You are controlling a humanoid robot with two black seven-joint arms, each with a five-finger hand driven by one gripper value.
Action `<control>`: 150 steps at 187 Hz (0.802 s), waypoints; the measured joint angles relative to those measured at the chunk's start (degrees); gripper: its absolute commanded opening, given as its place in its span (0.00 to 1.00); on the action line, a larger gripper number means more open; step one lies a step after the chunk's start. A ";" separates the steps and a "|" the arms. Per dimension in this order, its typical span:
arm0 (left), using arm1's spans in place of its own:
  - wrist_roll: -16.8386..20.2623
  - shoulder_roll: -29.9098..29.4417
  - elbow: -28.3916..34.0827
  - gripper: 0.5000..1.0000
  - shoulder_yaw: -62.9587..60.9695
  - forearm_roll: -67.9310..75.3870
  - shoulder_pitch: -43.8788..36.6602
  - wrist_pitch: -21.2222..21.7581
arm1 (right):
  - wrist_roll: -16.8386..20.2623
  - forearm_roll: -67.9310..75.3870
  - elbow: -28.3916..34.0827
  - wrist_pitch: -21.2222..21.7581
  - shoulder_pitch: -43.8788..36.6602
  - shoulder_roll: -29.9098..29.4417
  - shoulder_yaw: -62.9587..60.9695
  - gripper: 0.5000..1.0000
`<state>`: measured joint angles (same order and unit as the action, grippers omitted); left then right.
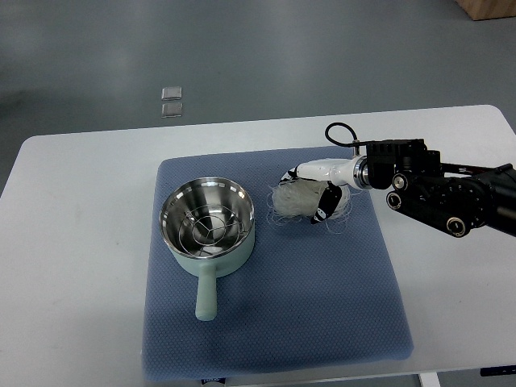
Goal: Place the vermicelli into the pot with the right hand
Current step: 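Lower the open right hand onto the white vermicelli bundle, then lift the vermicelli with the right hand and carry it over the pot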
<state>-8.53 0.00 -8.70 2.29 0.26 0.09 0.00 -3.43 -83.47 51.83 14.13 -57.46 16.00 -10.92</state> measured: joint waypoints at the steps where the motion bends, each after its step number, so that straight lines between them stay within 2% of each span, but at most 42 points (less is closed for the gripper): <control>1: 0.00 0.00 0.00 1.00 0.00 0.00 0.00 0.00 | 0.00 -0.02 -0.01 -0.02 0.00 -0.02 0.01 0.15; 2: 0.00 0.00 0.00 1.00 0.00 0.00 0.01 0.00 | 0.00 -0.03 -0.02 -0.04 0.00 -0.04 0.03 0.15; 3: 0.00 0.00 0.00 1.00 0.00 0.00 0.01 0.00 | 0.00 -0.05 -0.03 -0.06 0.00 -0.06 0.04 0.05; 4: 0.00 0.00 0.00 1.00 0.00 0.00 0.01 0.00 | 0.00 -0.07 -0.03 -0.08 0.00 -0.07 0.06 0.05; 5: 0.00 0.00 0.00 1.00 0.00 0.00 0.01 0.00 | 0.00 -0.11 -0.05 -0.12 -0.01 -0.10 0.09 0.00; 38: 0.00 0.00 0.00 1.00 0.00 0.00 0.00 0.00 | 0.08 -0.37 -0.13 -1.27 -0.48 0.13 0.24 0.00; 88: -0.04 0.00 0.00 1.00 0.00 0.00 0.00 0.00 | 0.05 1.11 1.50 -7.74 -2.86 2.34 -2.55 0.00; 150: -0.04 0.00 0.00 1.00 -0.07 0.00 0.00 0.00 | -0.55 10.26 9.54 -6.48 -8.43 2.11 -6.38 0.00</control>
<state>-8.57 0.00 -8.70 2.21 0.26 0.08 0.00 -3.98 -73.21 61.37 7.66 -65.88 18.11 -17.30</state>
